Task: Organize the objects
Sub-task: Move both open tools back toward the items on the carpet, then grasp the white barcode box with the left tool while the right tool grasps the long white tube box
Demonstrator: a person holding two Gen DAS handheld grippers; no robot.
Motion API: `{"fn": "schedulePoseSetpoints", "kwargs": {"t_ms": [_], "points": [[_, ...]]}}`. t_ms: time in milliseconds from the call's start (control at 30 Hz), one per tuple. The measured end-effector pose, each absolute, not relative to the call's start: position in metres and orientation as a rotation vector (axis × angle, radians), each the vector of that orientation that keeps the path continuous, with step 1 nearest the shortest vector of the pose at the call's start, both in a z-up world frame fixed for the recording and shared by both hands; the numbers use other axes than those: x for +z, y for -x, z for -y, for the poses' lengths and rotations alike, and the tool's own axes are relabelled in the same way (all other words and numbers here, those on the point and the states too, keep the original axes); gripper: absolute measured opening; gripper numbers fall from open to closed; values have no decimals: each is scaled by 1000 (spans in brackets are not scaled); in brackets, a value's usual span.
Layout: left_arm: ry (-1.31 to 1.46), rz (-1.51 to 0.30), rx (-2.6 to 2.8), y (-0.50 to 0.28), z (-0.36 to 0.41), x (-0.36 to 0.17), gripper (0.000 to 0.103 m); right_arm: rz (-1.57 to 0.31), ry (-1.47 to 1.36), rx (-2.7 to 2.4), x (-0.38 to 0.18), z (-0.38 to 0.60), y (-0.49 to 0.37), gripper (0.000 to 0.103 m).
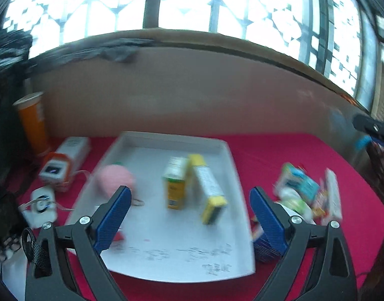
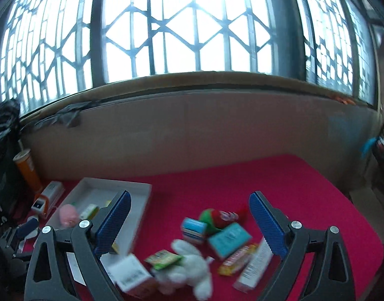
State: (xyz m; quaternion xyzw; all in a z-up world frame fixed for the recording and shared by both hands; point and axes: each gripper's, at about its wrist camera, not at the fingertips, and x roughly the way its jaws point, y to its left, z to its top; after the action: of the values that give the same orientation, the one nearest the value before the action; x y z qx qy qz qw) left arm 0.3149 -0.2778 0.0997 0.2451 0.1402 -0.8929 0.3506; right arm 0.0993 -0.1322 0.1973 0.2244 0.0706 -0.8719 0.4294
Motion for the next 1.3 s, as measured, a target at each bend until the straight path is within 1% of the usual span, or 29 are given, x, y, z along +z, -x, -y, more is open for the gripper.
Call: {"fn": "schedulePoseSetpoints", "kwargs": {"t_ms": [200, 367, 467, 667, 800, 933, 1000, 1067, 1133, 1200, 1233, 1267, 1300], "points": [[-756, -292, -2446, -287, 256, 84, 97, -161, -670, -2222, 168, 97, -58, 98], [-833, -254, -2510, -270, 243, 74, 97, -115, -860, -2230, 126, 74, -24, 98], [-876, -194, -2534, -258, 233, 69, 97, -118, -959, -2191, 100, 75, -14, 98], [-960, -130, -2529, -234, 226, 57, 97, -161, -1028, -2135, 69, 93, -17, 97], [-988, -126, -2524, -224, 227, 52, 97, -180, -1064, -2125, 57, 99, -13, 90], [-1015, -125, -2525, -215, 229, 48, 97, -158, -1108, -2121, 47, 95, -4, 86], [-1030, -123, -2529, -210, 229, 46, 97, -154, -1130, -2114, 43, 94, -1, 82], [-1044, -120, -2534, -207, 228, 44, 93, -147, -1149, -2102, 39, 92, 2, 80], [-1059, -112, -2541, -204, 225, 42, 91, -151, -1152, -2097, 37, 90, 4, 79], [-1071, -94, -2545, -203, 222, 40, 87, -146, -1148, -2089, 40, 89, 4, 77], [-1081, -81, -2543, -202, 220, 38, 80, -145, -1146, -2085, 40, 89, 4, 75], [-1087, -71, -2538, -202, 219, 37, 71, -143, -1143, -2080, 41, 88, 3, 70], [-1093, -62, -2533, -202, 218, 36, 68, -142, -1143, -2076, 43, 79, 5, 65]]}}
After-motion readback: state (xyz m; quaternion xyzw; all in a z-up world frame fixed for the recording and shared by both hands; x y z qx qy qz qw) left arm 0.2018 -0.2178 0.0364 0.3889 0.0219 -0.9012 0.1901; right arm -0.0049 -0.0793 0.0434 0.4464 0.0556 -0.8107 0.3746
